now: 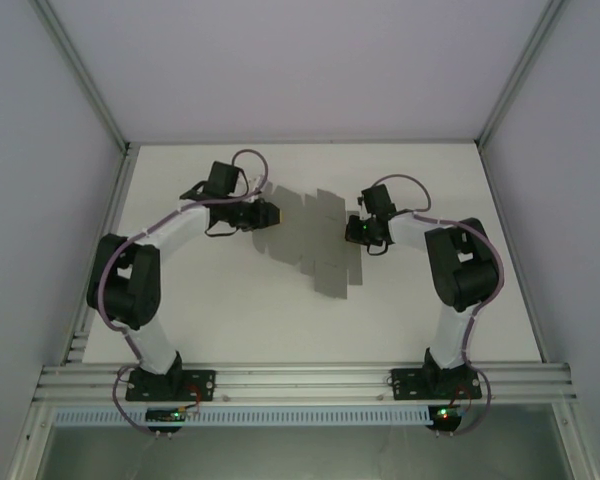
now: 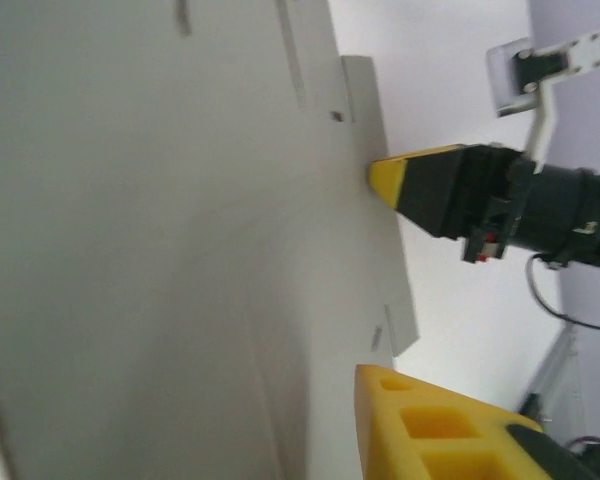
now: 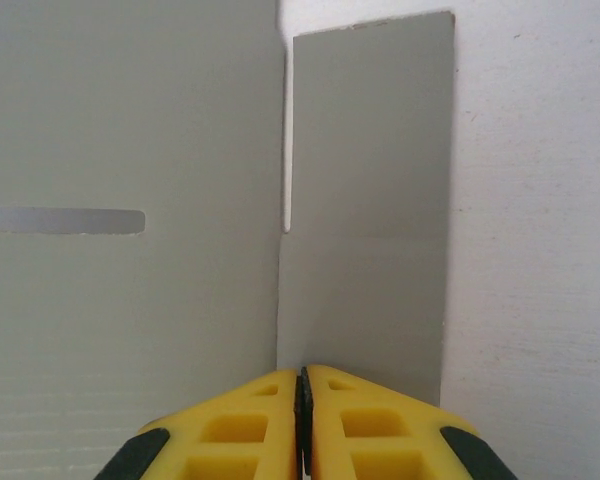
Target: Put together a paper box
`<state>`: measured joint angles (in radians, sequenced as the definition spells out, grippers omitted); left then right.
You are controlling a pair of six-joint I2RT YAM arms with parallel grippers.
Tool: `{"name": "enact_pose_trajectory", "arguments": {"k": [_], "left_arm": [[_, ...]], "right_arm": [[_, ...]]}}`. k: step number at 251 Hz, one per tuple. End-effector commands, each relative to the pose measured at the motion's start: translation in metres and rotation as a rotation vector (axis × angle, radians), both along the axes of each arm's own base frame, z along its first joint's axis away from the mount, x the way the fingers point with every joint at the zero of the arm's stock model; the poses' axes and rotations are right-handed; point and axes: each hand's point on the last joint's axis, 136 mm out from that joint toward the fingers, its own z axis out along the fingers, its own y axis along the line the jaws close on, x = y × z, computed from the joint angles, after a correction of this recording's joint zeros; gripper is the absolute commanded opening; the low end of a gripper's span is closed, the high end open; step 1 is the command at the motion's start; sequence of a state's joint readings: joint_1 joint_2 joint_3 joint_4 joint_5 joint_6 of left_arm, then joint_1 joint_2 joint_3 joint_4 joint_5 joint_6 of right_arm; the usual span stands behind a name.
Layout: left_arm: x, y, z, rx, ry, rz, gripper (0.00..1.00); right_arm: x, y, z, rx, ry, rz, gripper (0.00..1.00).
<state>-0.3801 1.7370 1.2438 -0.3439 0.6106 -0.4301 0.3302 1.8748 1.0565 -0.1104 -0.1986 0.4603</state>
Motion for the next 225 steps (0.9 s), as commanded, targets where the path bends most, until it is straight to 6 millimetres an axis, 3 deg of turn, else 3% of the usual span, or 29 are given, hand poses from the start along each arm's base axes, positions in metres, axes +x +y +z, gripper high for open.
{"name": "enact_pose_trajectory", "arguments": {"k": [1,46,86,127,148,175,210,225], "left_arm": [[-0.006,0.013,-0.022,0.18,0.017,0.009,0.21],[-0.004,0.024,-0.025,0.265,-0.006,0.047,0.1],[0.001,0.03,-0.024,0.37,-0.072,0.069,0.03],[0.009,0.029,-0.01,0.396,-0.174,0.084,0.0],[0.01,0.016,0.015,0.296,-0.264,0.056,0.0],[0.01,0.002,0.061,0.155,-0.41,0.031,0.0],[0.0,-0.007,0.121,-0.062,-0.599,-0.018,0.0],[-0.004,-0.005,0.145,-0.153,-0.662,-0.031,0.0]], "right_arm": [[-0.061,-0.009,-0.056,-0.082,0.262,0.019,0.12],[-0.053,-0.013,-0.036,-0.108,0.208,0.025,0.16],[-0.039,-0.013,0.001,-0.085,0.107,0.024,0.21],[-0.029,-0.02,0.048,-0.048,-0.028,0.012,0.44],[-0.027,-0.031,0.066,-0.014,-0.076,-0.005,0.5],[-0.024,-0.041,0.09,0.073,-0.147,-0.003,0.6],[-0.02,-0.046,0.127,0.19,-0.261,0.024,0.99],[-0.018,-0.046,0.145,0.228,-0.334,0.052,0.99]]}}
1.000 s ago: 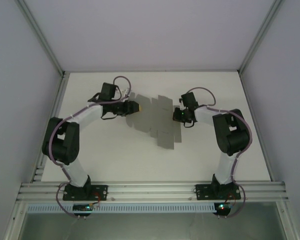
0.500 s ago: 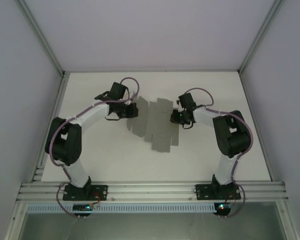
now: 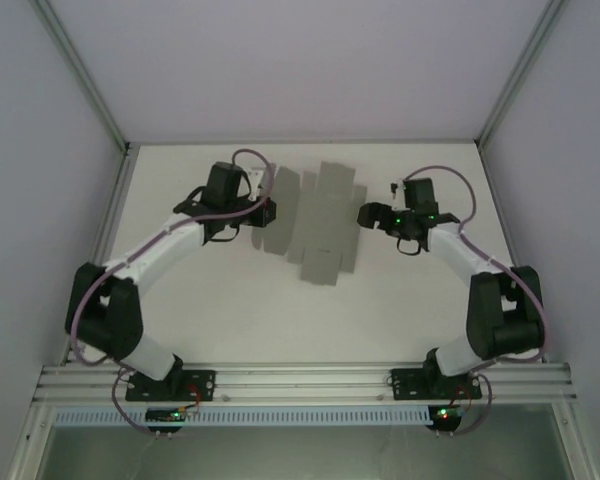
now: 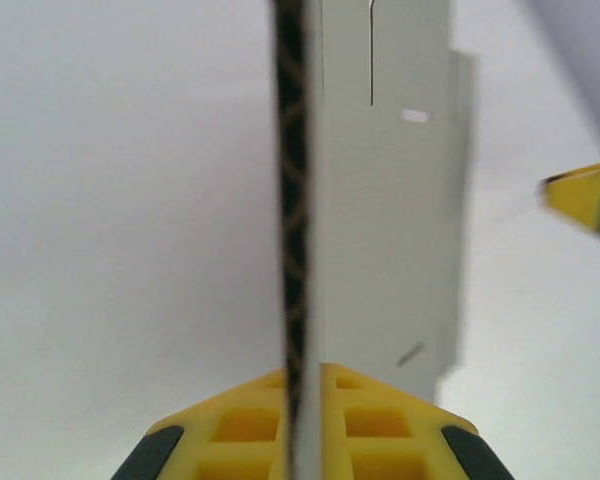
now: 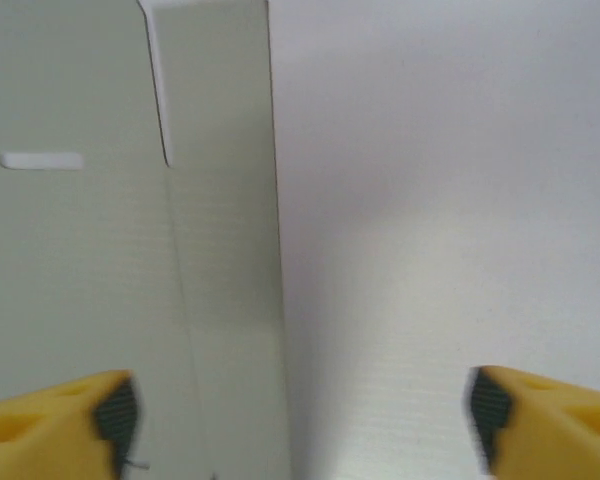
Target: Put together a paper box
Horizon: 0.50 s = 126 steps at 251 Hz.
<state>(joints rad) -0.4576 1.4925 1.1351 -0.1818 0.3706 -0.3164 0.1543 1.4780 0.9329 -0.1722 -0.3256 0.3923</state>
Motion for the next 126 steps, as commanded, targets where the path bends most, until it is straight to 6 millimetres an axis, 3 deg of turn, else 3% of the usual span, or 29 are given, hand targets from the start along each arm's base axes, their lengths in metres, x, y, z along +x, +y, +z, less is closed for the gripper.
{"name": "enact_pose_trajectory", "arguments": {"k": [1,23,54,98,126], "left_arm": [[-0.002,-0.009,0.076,-0.21,-0.249,-0.112,0.0],[-0.009,-0.005,0.105,-0.328,-0.301,-0.161,0.0],[-0.022,-0.003,0.131,-0.445,-0.33,-0.25,0.0],[-0.034,-0.002,0.148,-0.502,-0.332,-0.293,0.0],[-0.041,-0.003,0.155,-0.545,-0.329,-0.325,0.0]], "right_arm": [[-0.001,0.012,0.038,0.104,-0.141,0.102,0.99],[-0.001,0.015,0.063,0.149,-0.237,0.147,0.99],[-0.001,0.017,0.091,0.203,-0.344,0.218,0.99],[0.004,0.019,0.113,0.286,-0.396,0.253,0.93],[0.01,0.023,0.121,0.313,-0.412,0.278,0.83]]}}
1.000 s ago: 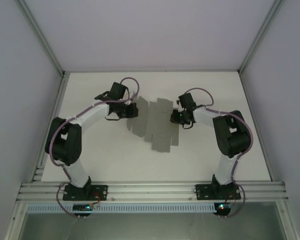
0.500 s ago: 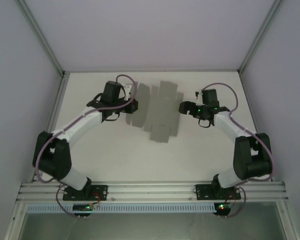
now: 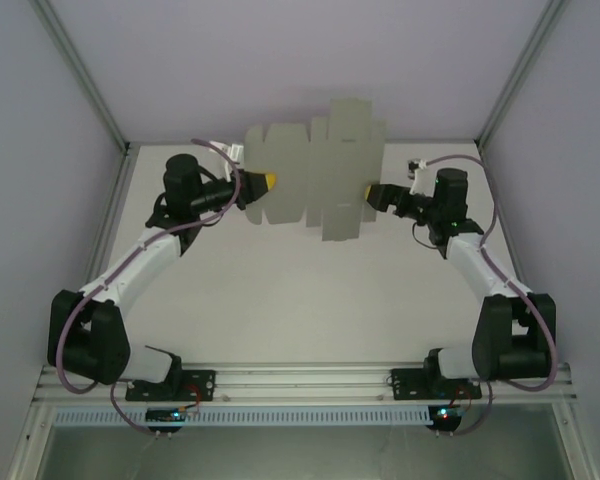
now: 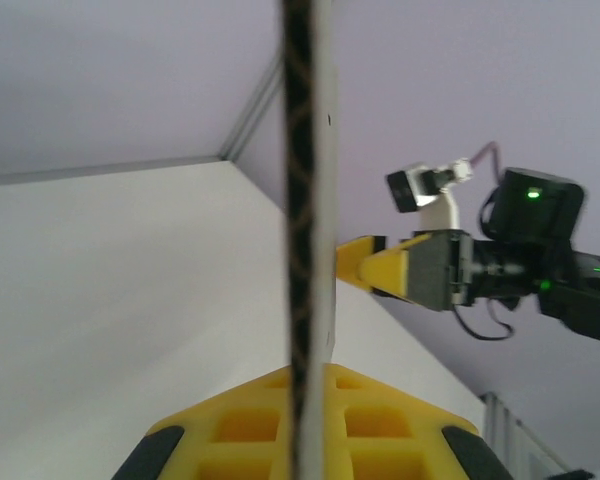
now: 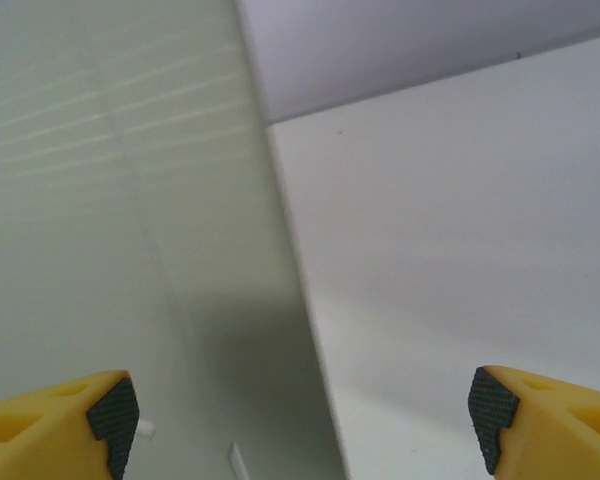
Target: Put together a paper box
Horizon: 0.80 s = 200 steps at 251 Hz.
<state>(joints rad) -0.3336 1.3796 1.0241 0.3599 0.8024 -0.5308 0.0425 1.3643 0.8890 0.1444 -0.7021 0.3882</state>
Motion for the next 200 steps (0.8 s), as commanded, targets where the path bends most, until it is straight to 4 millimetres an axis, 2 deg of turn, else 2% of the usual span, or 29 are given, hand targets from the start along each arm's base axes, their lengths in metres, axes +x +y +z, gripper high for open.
{"name": "enact_pose_trajectory", "arguments": {"k": [1,47,87,158,200], "left_arm": [[-0.024,-0.001,0.038,-0.09,-0.083,-0.096,0.0],[-0.021,0.001,0.034,-0.093,-0.064,-0.072,0.0],[-0.016,0.003,0.025,-0.081,-0.045,-0.042,0.0],[-0.008,0.004,0.012,-0.06,-0.012,-0.012,0.0],[-0.005,0.006,0.006,-0.051,-0.001,0.008,0.0]], "right_arm": [[0.003,0.011,0.021,0.056,-0.055,0.08,0.83],[0.012,0.015,0.027,0.123,-0.041,0.11,0.6],[0.008,0.016,0.032,0.134,-0.052,0.132,0.3],[-0.008,0.029,0.052,0.191,-0.128,0.259,0.28],[-0.014,0.033,0.055,0.2,-0.141,0.295,0.28]]}}
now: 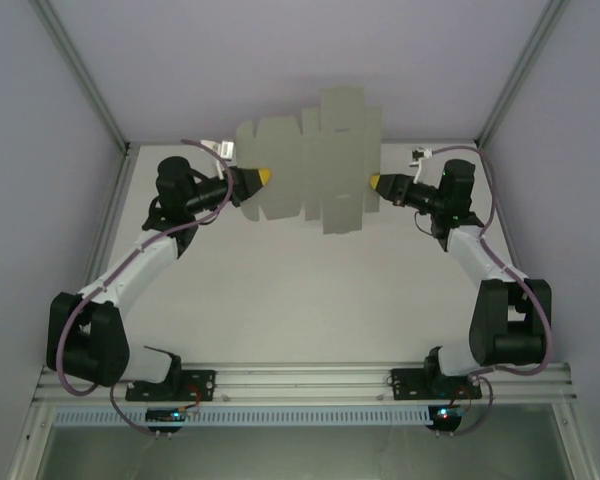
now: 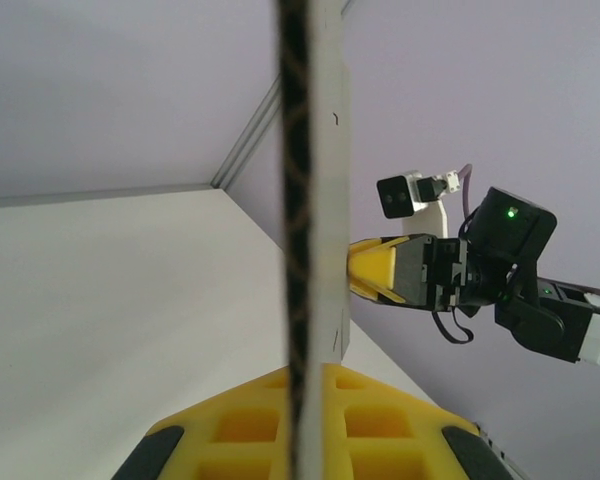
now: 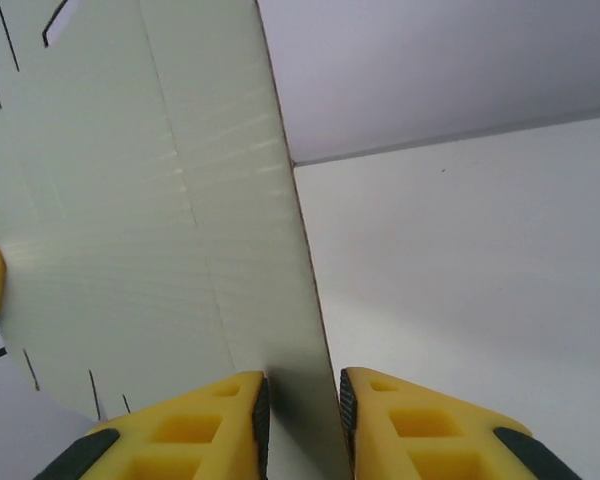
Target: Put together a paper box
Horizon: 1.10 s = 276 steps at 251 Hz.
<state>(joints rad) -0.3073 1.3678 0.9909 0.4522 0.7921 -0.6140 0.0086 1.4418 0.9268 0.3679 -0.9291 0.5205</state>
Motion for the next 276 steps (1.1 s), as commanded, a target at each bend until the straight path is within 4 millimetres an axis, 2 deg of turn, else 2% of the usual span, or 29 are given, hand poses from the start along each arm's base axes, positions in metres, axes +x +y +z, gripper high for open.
{"name": "enact_pose_trajectory", "arguments": {"k": [1,47,106,167,199,239,276], "left_arm": [[-0.01,-0.005,-0.002,0.007,-0.008,-0.031,0.0],[-0.007,-0.002,-0.007,0.008,0.006,-0.012,0.0],[-0.005,-0.002,-0.01,0.008,0.013,-0.008,0.0],[-0.004,-0.002,-0.014,0.009,0.022,-0.006,0.0],[-0.002,0.001,-0.016,0.013,0.026,0.013,0.0],[0.005,0.011,-0.024,0.028,0.041,0.076,0.0],[0.009,0.017,-0.027,0.024,0.058,0.1,0.0]], "right_arm": [[-0.02,0.019,0.019,0.04,-0.065,0.141,0.28],[-0.034,0.026,0.028,0.055,-0.107,0.214,0.32],[-0.045,0.029,0.036,0.064,-0.138,0.261,0.32],[-0.053,0.034,0.044,0.069,-0.167,0.308,0.27],[-0.052,0.029,0.041,0.055,-0.137,0.273,0.25],[-0.051,0.019,0.031,-0.01,-0.096,0.19,0.32],[-0.056,0.017,0.03,-0.026,-0.085,0.189,0.31]]}}
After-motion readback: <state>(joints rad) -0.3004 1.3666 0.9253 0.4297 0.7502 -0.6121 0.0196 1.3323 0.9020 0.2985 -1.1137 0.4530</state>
